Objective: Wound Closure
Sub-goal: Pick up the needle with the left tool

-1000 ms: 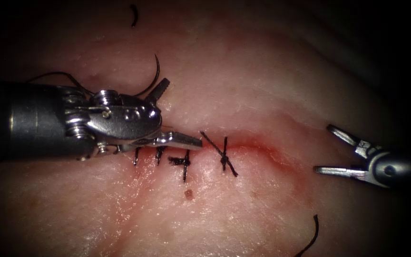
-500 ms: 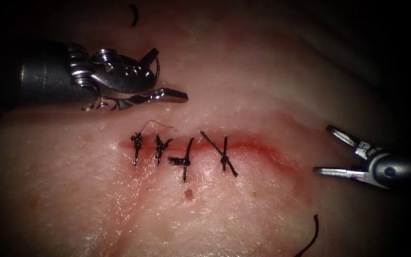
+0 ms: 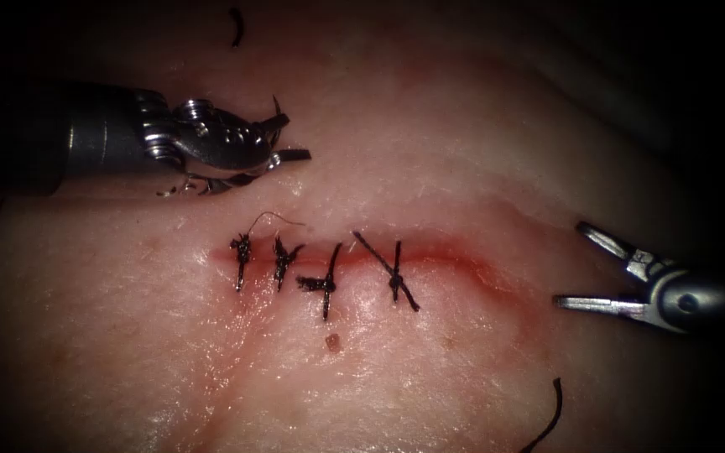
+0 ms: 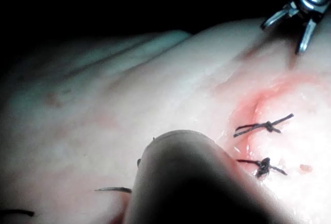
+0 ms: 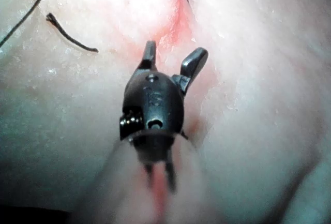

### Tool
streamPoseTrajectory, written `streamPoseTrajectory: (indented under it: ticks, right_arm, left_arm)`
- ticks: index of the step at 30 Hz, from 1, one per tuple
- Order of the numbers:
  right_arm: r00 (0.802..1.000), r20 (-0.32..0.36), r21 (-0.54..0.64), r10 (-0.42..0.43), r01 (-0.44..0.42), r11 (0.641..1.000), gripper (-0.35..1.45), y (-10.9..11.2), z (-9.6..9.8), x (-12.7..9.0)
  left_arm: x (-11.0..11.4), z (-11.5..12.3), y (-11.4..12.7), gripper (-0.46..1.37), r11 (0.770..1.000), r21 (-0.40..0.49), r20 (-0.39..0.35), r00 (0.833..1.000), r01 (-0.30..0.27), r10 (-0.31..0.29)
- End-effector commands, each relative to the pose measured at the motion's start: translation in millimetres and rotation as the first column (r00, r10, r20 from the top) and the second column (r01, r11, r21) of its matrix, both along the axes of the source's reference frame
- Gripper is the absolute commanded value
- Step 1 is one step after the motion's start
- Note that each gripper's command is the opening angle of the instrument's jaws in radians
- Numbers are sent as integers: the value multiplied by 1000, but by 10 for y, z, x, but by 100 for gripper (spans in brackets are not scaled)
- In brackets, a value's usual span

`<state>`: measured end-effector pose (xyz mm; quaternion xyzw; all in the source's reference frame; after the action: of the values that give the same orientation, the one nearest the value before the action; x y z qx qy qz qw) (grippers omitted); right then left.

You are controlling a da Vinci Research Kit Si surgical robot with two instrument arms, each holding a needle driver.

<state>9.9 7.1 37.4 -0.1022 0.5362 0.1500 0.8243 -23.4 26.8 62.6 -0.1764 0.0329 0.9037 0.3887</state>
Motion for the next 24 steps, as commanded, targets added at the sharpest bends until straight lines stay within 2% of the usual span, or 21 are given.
streamPoseTrajectory:
  ticks: [1, 3, 6, 7, 9, 10, 16, 20, 24]
  right_arm:
    - [1000, 0, 3, -9, 9, 1000, 130, -1, 0, 0]
    - [1000, 0, 3, -9, 9, 1000, 130, -1, 0, 0]
    - [1000, 0, 3, -8, 8, 1000, 129, -1, 0, 0]
    - [1000, 0, 3, -8, 8, 1000, 129, -1, 0, 0]
    - [1000, -2, 3, -11, 11, 1000, 129, -1, 1, 0]
    - [1000, -2, 3, -11, 11, 1000, 129, -1, 1, 0]
    - [1000, -2, 3, -11, 11, 1000, 128, -1, 1, 0]
    - [1000, -2, 3, -11, 11, 1000, 127, -1, 1, 0]
    - [1000, -3, 2, -11, 11, 1000, 127, -2, 1, 0]
  left_arm:
    - [2, 5, -1, 41, 1000, 11, -10, 1000, 2, -2]
    - [6, 13, -3, 56, 1000, 20, -19, 1000, 4, -4]
    - [12, 21, -6, 41, 999, 31, -28, 1000, 15, -14]
    - [13, 23, -7, 42, 999, 35, -32, 999, 16, -15]
    - [16, 28, -9, 59, 999, 45, -41, 999, 23, -21]
    - [17, 29, -10, 61, 999, 46, -43, 999, 23, -21]
    - [20, 32, -7, 39, 995, 61, -26, 997, 73, -72]
    - [18, 34, -4, 35, 993, 83, -7, 997, 78, -78]
    - [16, 36, -2, 33, 991, 106, -24, 996, 83, -81]
